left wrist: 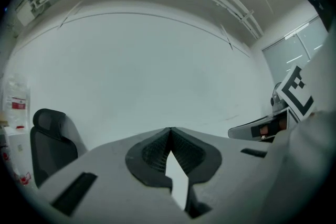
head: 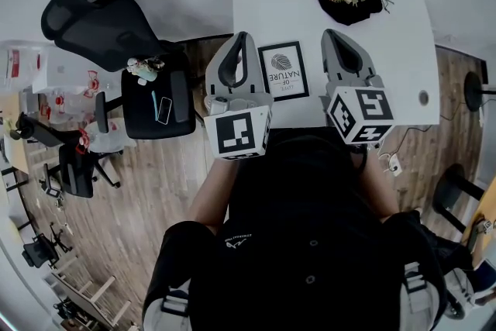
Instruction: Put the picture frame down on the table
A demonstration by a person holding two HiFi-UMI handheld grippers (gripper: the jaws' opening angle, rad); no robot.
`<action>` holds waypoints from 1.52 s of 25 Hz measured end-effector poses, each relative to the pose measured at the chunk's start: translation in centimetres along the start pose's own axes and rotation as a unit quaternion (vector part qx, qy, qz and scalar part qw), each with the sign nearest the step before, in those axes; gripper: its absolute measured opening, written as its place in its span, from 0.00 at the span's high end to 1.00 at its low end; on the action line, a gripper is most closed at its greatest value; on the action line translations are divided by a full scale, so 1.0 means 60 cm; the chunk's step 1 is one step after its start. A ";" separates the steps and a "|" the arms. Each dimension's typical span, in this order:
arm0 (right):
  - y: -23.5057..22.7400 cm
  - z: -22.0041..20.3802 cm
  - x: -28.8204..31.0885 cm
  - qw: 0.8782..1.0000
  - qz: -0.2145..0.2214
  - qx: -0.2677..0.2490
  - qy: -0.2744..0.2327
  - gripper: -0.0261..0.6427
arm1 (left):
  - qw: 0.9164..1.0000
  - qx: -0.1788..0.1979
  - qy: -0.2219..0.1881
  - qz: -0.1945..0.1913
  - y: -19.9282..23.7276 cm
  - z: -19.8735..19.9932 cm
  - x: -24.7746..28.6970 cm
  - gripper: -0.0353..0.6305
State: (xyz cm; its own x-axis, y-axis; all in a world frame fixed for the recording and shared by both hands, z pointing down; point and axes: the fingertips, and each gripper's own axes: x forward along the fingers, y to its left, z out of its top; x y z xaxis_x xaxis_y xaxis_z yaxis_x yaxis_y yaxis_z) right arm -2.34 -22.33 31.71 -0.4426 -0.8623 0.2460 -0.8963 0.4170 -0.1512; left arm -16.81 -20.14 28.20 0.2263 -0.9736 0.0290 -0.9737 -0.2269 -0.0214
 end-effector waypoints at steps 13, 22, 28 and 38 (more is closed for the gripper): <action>0.022 0.042 -0.007 0.998 0.000 -0.053 -0.037 0.96 | 1.000 -0.019 -0.001 0.010 0.014 0.000 -0.010 0.94; 0.030 0.038 -0.005 0.998 0.006 -0.051 -0.034 0.96 | 1.000 -0.027 0.010 0.006 0.008 -0.014 -0.016 0.94; 0.032 0.030 -0.007 0.998 0.010 -0.052 -0.031 0.96 | 0.999 -0.028 0.016 0.002 -0.001 -0.026 -0.019 0.94; 0.039 0.017 -0.004 0.998 0.013 -0.053 -0.023 0.96 | 0.999 -0.028 0.022 0.005 0.002 -0.035 -0.023 0.94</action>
State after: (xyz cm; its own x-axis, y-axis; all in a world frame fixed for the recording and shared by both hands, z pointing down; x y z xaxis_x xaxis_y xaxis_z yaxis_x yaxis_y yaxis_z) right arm -4.31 -21.46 30.30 -0.4671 -0.8614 0.1995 -0.8830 0.4663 -0.0542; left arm -17.31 -18.79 30.22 0.2160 -0.9736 0.0738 -0.9762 -0.2140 0.0346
